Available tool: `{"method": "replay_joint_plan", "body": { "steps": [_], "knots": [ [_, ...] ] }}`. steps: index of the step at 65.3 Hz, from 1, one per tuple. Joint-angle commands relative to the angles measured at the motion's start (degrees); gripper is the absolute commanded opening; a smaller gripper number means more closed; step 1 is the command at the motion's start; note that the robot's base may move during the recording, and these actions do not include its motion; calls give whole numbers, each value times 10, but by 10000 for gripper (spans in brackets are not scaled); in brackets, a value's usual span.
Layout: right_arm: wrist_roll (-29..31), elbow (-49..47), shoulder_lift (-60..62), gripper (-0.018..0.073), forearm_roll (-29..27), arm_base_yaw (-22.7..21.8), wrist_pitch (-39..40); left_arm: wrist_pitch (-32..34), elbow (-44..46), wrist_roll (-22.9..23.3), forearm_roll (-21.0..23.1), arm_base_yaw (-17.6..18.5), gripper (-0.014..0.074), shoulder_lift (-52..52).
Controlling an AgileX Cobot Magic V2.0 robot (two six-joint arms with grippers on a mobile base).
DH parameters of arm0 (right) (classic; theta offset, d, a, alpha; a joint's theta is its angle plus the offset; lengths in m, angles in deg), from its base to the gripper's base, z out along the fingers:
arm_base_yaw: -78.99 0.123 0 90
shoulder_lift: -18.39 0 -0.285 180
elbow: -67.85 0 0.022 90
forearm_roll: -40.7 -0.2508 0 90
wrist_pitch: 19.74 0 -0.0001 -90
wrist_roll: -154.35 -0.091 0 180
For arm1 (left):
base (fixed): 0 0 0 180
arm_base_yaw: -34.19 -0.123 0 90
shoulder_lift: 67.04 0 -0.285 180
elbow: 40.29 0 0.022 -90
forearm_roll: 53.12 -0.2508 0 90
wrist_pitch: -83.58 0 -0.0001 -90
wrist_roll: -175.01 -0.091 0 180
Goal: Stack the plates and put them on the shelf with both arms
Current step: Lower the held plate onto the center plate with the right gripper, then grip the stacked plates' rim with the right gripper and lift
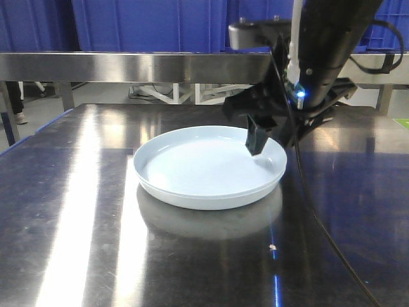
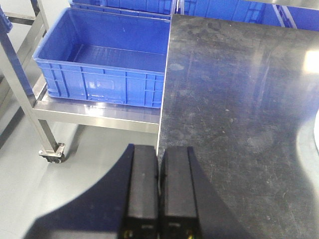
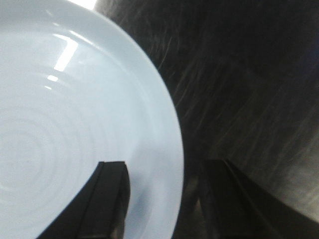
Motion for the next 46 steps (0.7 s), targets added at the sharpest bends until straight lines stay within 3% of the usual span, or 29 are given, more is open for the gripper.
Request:
{"method": "replay_joint_plan", "body": {
  "steps": [1, 12, 18, 24, 28, 32, 46],
  "knots": [
    [3, -19, 15, 443, -5, 1, 18, 43, 16, 3, 0, 5, 85, -1],
    [3, -19, -4, 441, -6, 1, 18, 43, 16, 3, 0, 5, 85, -1],
    [3, -18, -14, 384, -6, 1, 18, 43, 16, 3, 0, 5, 85, -1],
    [3, -18, -15, 203, -6, 1, 17, 43, 16, 3, 0, 5, 85, -1],
    [3, -19, -10, 27, -6, 1, 20, 43, 16, 3, 0, 5, 85, -1],
    [3, -19, 4, 78, -2, 1, 36, 43, 16, 3, 0, 5, 85, -1],
    [3, -15, 101, 57, 13, -12, 65, 43, 16, 3, 0, 5, 85, -1]
  ]
}}
